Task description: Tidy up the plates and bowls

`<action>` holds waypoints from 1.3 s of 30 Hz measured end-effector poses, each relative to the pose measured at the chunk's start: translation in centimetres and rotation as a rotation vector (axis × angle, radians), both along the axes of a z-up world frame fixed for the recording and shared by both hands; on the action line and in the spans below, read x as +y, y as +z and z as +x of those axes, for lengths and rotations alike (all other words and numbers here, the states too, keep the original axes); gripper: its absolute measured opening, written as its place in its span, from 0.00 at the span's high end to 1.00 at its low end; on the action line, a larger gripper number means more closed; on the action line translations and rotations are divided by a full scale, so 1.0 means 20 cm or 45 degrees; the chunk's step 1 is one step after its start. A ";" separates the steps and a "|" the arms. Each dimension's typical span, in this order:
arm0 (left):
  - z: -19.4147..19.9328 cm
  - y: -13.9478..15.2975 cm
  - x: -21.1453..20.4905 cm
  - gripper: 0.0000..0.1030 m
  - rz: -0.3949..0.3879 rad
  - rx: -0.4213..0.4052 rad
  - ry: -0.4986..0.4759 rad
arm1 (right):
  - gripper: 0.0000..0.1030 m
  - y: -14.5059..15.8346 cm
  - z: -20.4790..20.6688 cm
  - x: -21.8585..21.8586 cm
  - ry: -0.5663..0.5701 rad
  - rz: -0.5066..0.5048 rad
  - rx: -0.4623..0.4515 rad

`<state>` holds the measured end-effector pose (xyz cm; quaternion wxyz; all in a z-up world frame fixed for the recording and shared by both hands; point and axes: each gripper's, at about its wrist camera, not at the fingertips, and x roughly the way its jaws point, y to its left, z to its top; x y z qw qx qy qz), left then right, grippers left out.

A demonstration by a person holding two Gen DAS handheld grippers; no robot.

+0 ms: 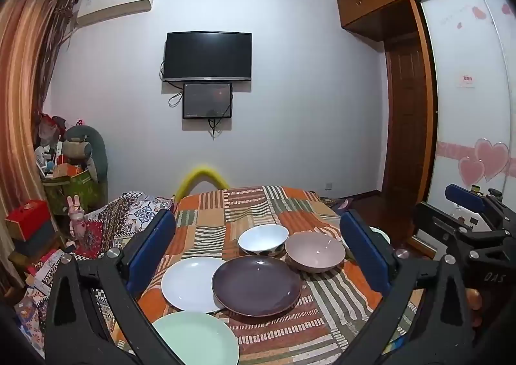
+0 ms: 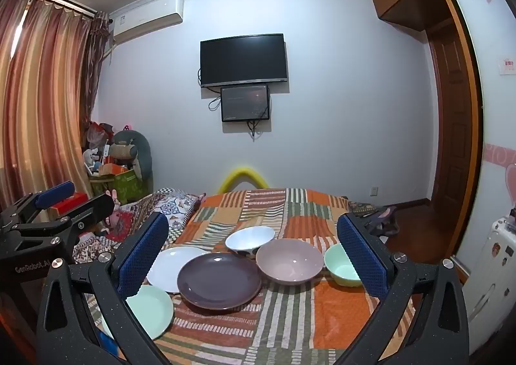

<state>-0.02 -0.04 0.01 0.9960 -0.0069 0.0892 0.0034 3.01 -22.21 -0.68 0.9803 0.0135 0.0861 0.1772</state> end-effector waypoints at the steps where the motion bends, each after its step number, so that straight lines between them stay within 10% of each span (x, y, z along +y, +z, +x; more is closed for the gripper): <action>1: 0.00 0.00 0.00 0.00 0.008 -0.004 0.000 | 0.00 0.00 0.00 0.00 -0.001 0.001 0.005; 39: -0.01 -0.01 0.00 0.00 0.012 -0.008 0.011 | 0.00 0.01 -0.03 0.00 0.023 -0.004 -0.031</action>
